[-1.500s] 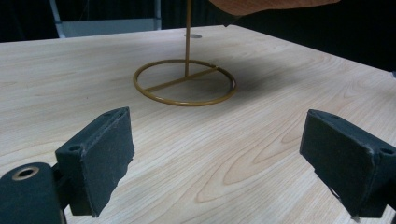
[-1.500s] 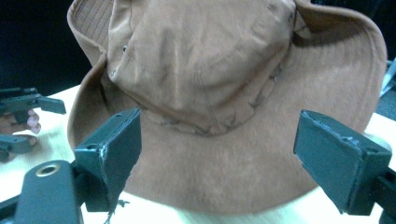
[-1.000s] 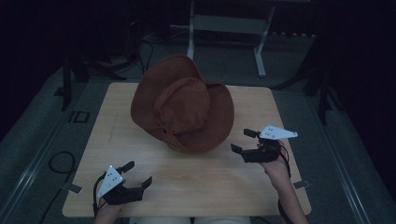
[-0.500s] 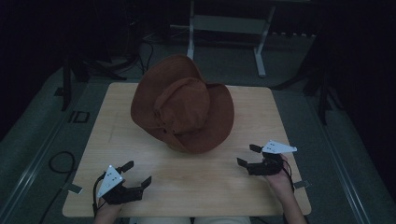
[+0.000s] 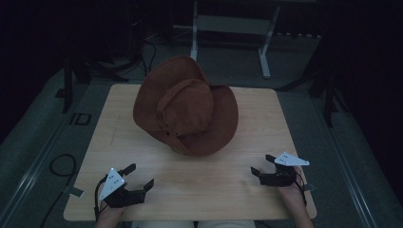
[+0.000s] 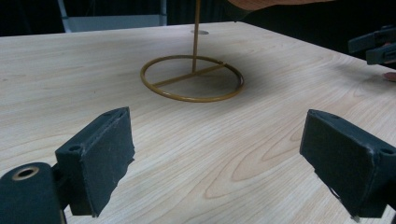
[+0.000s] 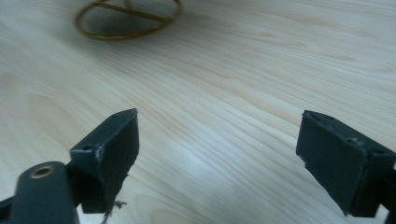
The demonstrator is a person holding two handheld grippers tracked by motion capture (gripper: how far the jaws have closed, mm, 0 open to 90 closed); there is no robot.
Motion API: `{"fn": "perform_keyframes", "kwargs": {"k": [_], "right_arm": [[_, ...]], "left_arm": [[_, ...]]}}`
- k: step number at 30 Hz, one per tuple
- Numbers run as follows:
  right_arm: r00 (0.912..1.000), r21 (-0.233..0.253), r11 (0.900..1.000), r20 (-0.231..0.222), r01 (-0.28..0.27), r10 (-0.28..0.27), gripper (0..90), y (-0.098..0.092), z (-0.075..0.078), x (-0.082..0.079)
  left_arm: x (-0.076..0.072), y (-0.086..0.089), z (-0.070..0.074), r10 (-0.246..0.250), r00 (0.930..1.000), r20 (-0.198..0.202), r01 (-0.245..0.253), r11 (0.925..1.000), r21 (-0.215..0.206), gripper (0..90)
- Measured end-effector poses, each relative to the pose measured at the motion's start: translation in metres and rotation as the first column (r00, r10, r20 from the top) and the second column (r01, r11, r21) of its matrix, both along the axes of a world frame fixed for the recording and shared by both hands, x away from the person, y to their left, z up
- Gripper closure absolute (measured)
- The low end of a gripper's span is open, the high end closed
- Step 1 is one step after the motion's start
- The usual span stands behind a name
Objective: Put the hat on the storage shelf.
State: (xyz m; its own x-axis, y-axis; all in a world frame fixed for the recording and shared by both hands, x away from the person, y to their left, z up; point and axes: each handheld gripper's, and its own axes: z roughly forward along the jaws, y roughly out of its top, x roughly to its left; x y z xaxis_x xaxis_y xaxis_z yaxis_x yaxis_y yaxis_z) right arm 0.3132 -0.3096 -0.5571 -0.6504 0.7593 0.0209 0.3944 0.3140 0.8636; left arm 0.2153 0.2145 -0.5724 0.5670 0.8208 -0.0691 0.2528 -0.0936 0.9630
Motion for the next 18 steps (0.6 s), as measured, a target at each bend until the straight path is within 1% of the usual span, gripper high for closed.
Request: {"fn": "perform_keyframes", "kwargs": {"k": [2,5,6,7,8,9,10,11,12,14,15,18], "right_arm": [[0.9997,0.002,1.0,-0.003,0.023,-0.023,12.3,-0.004,-0.001,-0.002],[0.9972,-0.019,0.997,0.005,0.075,-0.075,12.1,-0.009,-0.004,-0.003],[0.9951,-0.025,0.995,0.009,0.099,-0.098,12.1,-0.01,-0.004,-0.003],[0.9937,-0.02,0.994,0.018,0.111,-0.111,12.1,-0.011,-0.005,-0.003],[0.9937,-0.02,0.994,0.018,0.111,-0.111,12.1,-0.011,-0.005,-0.003],[0.9917,-0.019,0.992,0.02,0.127,-0.127,12.2,-0.012,-0.006,-0.004],[0.9854,-0.036,0.986,0.045,0.166,-0.164,12.4,-0.012,-0.006,-0.004],[0.9829,-0.038,0.983,0.054,0.178,-0.176,12.5,-0.012,-0.006,-0.005],[0.9825,-0.039,0.983,0.054,0.181,-0.179,12.9,-0.013,-0.006,-0.005],[0.9794,-0.061,0.979,0.071,0.194,-0.189,13.1,-0.014,-0.006,-0.005],[0.9789,-0.063,0.979,0.075,0.195,-0.19,13.1,-0.015,-0.005,-0.005],[0.973,-0.045,0.974,0.078,0.221,-0.217,13.1,-0.02,-0.006,-0.005]], "left_arm": [[0.0,0.0,0.0,-0.002,1.0,0.002,0.002,1.0,-0.008,10.4],[0.0,0.0,0.0,-0.002,1.0,0.0,0.002,0.9999,-0.013,10.4],[0.0,0.0,0.0,-0.002,1.0,-0.001,0.002,0.9999,-0.013,10.4],[0.0,0.0,0.0,-0.001,1.0,-0.001,0.001,1.0,-0.009,10.4],[0.0,0.0,0.0,-0.001,1.0,-0.001,0.001,1.0,-0.009,10.4],[0.0,0.0,0.0,0.001,1.0,0.0,-0.001,1.0,-0.007,10.4],[0.0,0.0,0.0,0.0,1.0,0.001,0.0,1.0,-0.005,10.4],[0.0,0.0,0.0,-0.001,1.0,0.002,0.001,1.0,-0.004,10.4],[0.0,0.0,0.0,-0.005,1.0,0.003,0.005,1.0,-0.006,10.4],[0.0,0.001,0.0,-0.006,1.0,0.005,0.006,1.0,-0.007,10.4],[0.0,0.001,0.0,-0.005,1.0,0.006,0.005,1.0,-0.005,10.4],[0.0,0.001,0.0,-0.001,1.0,0.001,0.001,1.0,-0.001,10.4]]}}
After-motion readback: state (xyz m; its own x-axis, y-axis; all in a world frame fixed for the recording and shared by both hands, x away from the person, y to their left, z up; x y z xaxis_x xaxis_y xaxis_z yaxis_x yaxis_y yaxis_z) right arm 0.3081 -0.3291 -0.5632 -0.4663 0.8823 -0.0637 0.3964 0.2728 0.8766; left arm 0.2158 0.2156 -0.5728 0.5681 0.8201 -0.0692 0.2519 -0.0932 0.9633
